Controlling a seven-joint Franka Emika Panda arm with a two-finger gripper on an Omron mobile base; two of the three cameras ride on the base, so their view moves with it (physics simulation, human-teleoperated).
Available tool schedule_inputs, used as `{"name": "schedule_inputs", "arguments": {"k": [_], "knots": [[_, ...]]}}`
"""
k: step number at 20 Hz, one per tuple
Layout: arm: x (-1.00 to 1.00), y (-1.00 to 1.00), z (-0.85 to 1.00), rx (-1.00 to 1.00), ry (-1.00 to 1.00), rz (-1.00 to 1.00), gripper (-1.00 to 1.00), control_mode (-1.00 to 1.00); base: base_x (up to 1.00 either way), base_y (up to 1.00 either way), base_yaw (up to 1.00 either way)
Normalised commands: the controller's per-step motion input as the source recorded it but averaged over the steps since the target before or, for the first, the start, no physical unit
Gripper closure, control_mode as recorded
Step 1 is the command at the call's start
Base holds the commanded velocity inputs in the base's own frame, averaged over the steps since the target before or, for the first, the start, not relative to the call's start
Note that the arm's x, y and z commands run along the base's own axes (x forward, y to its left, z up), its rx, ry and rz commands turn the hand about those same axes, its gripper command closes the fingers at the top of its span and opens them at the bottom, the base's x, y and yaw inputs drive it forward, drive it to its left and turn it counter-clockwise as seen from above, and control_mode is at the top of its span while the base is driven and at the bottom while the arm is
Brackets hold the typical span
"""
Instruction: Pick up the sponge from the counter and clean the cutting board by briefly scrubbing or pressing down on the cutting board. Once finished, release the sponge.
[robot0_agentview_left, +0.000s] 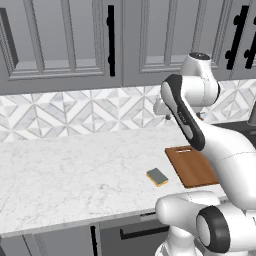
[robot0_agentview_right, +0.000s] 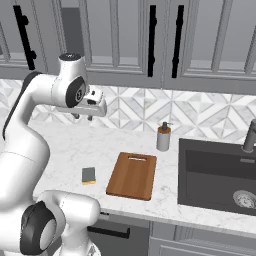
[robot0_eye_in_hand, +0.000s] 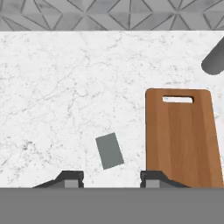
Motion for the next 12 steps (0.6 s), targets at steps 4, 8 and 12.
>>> {"name": "schedule_inputs", "arguments": {"k": [4,8,12], "knots": [[0.0,0.18,-0.22,0.0,0.05,0.1,-1.0,-1.0,0.0,0.0,0.0],[-0.12,0.11,-0.52,0.0,0.15,0.22,-1.0,-1.0,0.0,0.0,0.0],[-0.07,0.11,-0.64,0.0,0.02,0.18,-1.0,-1.0,0.0,0.0,0.0]]}}
